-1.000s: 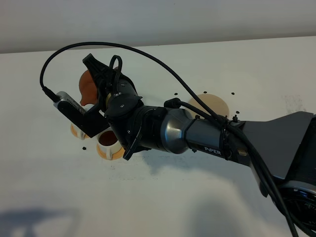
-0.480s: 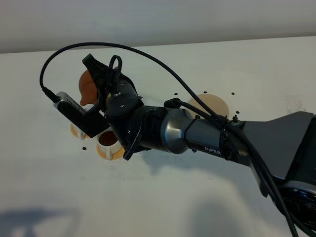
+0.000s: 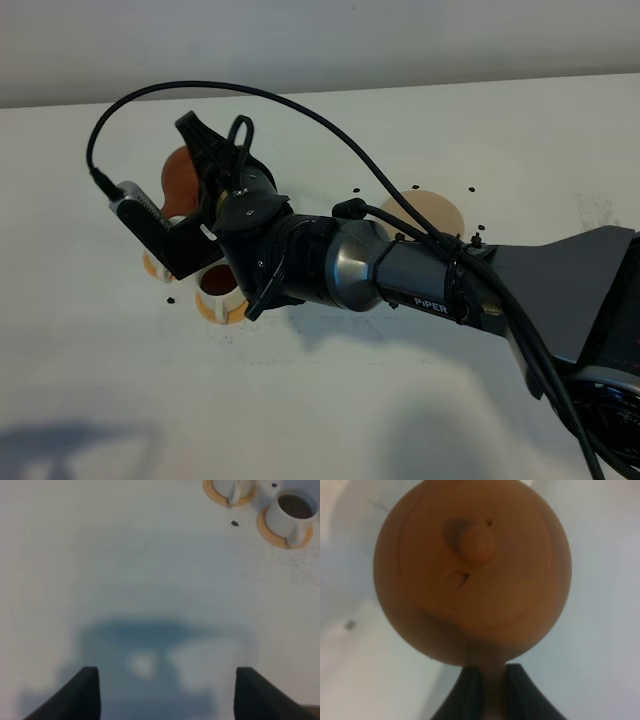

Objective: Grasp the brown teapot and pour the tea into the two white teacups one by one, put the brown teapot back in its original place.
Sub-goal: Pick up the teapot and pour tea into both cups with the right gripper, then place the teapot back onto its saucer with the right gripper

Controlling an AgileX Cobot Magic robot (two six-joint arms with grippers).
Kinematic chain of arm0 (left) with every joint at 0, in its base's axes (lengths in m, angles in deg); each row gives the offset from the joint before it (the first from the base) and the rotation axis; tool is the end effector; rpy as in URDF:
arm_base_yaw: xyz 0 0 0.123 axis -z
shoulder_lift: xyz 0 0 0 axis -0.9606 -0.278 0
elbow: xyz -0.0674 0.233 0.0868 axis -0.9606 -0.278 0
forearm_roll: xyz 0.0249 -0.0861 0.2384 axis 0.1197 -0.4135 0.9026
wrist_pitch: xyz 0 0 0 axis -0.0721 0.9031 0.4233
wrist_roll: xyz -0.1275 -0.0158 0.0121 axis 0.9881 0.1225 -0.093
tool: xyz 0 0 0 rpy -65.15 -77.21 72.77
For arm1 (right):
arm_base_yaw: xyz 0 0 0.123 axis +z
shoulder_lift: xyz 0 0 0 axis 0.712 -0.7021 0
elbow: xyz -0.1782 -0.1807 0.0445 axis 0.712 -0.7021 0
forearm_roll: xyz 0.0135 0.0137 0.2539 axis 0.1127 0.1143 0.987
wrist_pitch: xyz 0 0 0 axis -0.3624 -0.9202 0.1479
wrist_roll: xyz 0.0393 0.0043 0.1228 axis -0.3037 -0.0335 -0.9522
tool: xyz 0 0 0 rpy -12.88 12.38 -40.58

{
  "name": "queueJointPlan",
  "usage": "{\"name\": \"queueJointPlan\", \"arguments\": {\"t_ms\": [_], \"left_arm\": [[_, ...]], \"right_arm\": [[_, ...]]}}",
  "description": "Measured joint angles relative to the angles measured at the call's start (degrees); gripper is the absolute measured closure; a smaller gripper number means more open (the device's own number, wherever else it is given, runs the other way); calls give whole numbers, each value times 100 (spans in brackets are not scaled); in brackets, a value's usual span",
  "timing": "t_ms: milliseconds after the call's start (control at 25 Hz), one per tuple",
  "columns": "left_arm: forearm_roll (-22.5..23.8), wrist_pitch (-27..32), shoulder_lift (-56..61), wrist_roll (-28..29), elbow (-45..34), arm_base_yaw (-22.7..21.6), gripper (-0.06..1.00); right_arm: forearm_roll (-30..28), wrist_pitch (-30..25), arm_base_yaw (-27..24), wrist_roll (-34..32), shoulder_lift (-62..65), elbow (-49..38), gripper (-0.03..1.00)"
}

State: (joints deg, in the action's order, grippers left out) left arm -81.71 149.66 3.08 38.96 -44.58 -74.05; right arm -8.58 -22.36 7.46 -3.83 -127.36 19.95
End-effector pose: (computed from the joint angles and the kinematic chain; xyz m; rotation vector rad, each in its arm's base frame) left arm 0.0804 -0.0040 0.2371 -0.0482 2.2265 -0.0663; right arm 0.3660 0.3661 0.1396 -1.9563 1.1022 -0.9527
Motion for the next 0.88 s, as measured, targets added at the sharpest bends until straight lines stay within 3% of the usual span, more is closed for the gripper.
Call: {"name": "queueJointPlan", "arguments": {"t_ms": [320, 680, 880], "left_arm": [[0, 0, 0, 0, 0, 0, 38], [0, 0, 0, 0, 0, 0, 38], [0, 0, 0, 0, 0, 0, 38]], "right_arm": [[1280, 32, -23, -259, -4, 276, 85], [4208, -497, -423, 237, 9, 1416, 85], [5406, -612, -638, 488, 9, 1522, 85]]}}
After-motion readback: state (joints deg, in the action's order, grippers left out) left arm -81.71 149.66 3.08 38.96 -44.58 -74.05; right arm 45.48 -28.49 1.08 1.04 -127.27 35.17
